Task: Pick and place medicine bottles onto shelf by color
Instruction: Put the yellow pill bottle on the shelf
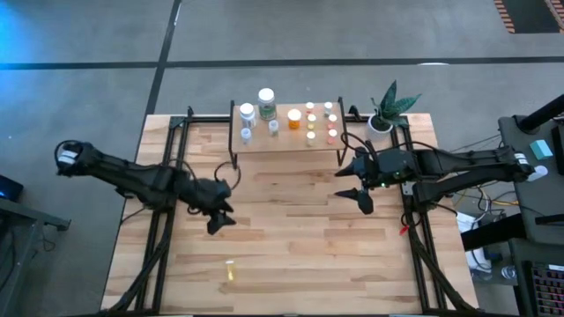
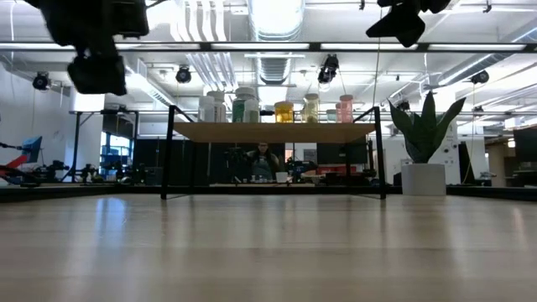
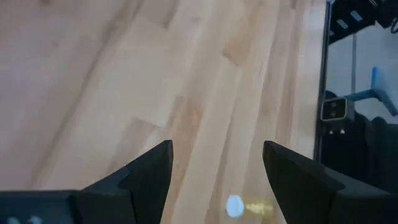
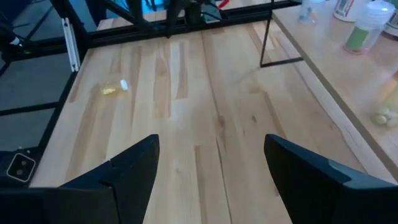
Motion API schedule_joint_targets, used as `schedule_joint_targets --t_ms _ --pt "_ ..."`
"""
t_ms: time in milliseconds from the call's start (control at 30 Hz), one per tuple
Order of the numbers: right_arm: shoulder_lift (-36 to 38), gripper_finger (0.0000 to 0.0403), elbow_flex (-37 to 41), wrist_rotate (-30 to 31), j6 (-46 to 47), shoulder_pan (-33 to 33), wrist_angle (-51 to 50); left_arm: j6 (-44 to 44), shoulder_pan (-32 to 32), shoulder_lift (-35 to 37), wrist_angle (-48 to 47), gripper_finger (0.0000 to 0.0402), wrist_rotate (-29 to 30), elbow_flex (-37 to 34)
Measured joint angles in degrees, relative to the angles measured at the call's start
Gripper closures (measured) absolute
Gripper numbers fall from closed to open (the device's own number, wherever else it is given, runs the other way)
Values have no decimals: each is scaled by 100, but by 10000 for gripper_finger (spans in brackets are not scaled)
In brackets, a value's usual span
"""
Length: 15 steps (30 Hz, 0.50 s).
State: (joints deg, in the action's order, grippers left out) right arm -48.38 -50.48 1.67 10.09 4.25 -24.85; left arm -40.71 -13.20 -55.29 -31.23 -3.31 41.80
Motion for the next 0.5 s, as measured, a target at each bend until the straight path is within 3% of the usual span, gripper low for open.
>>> schedule_joint_targets --t_ms 267,500 --pt "-191 124 0 -2 138 0 41 -546 -1266 -616 71 169 644 50" --pt "-324 124 3 -4 290 15 149 -701 -1756 -1389 488 169 736 44"
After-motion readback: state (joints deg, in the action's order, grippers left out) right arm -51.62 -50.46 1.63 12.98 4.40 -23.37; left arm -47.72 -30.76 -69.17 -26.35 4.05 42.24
